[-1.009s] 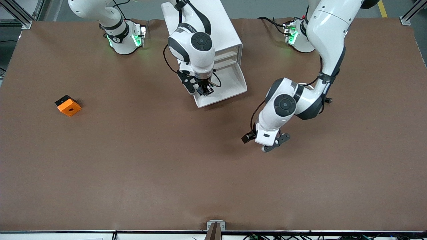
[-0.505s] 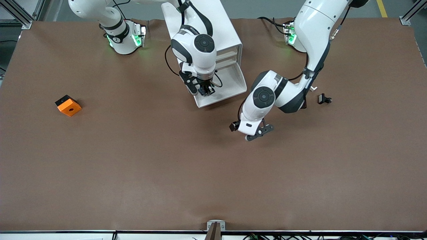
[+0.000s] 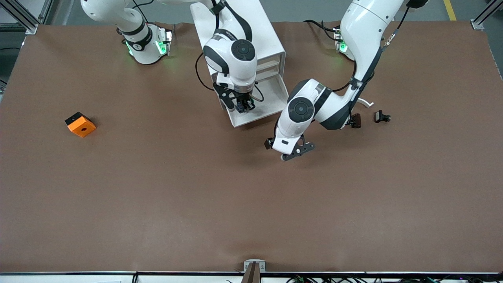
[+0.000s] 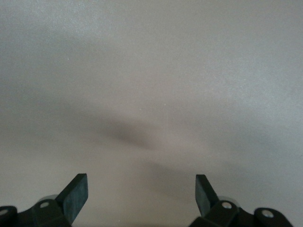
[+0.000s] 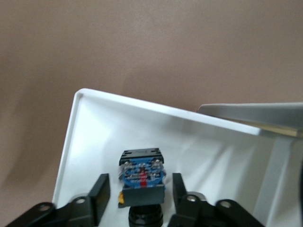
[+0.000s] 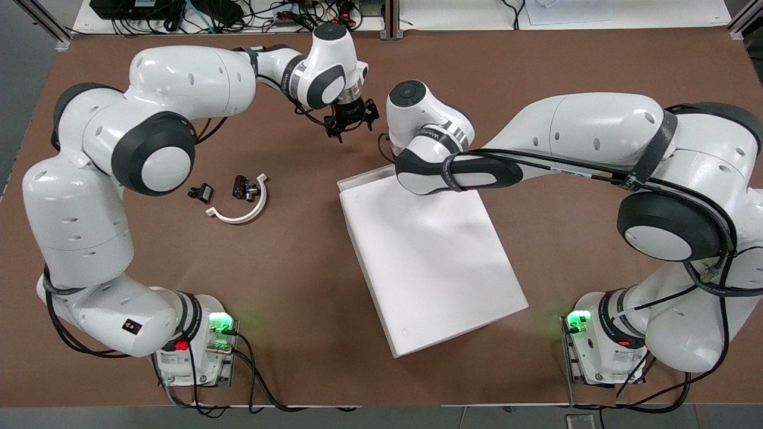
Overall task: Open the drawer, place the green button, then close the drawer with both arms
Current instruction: 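Lower the button into the drawer and open the right gripper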
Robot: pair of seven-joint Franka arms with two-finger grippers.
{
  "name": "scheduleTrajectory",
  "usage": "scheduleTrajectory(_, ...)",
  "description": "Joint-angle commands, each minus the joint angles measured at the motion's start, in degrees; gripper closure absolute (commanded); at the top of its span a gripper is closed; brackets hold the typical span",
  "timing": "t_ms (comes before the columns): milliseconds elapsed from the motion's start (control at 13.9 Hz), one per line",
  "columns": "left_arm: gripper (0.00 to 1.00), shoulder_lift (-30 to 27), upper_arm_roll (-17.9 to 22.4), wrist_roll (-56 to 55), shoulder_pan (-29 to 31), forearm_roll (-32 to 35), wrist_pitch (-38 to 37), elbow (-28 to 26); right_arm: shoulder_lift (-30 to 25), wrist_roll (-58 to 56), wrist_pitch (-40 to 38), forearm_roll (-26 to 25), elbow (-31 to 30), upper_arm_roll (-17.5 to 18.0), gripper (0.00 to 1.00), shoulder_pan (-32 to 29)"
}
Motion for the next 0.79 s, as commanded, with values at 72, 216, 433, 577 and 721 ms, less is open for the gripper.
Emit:
scheduleTrajectory(72, 0.0, -1.7, 0.0, -0.9, -0.7, 1.5, -0.7, -1.1, -0.2, 0.9, -1.6, -0.3, 5.0, -0.7, 0.0, 0.4)
scheduleTrajectory(216, 0.0, -1.7, 0.0, -0.9, -1.2, 1.5, -0.7, -1.2, -0.1, -0.7, -6.3, -0.1, 9.9, -0.8, 0.0, -1.1)
scheduleTrajectory(433, 0.0, -1.7, -0.1, -0.2, -1.5, 1.5, -0.6, -1.1, -0.3, -8.1, -15.3, 0.4, 17.2, -0.6, 0.0, -4.1)
scheduleTrajectory(577, 0.0, -1.7, -0.6, -0.3, -1.6, 1.5, -0.6, -1.1, -1.0, -15.6, -21.2, 1.0, 21.1, -0.6, 0.0, -6.2)
scheduleTrajectory(721, 0.0, -1.7, -1.0, -0.3, -1.7, 1.5, -0.6, -1.1, -2.4, -25.6, -27.4, 1.8, 24.4, -0.7, 0.0, -9.3)
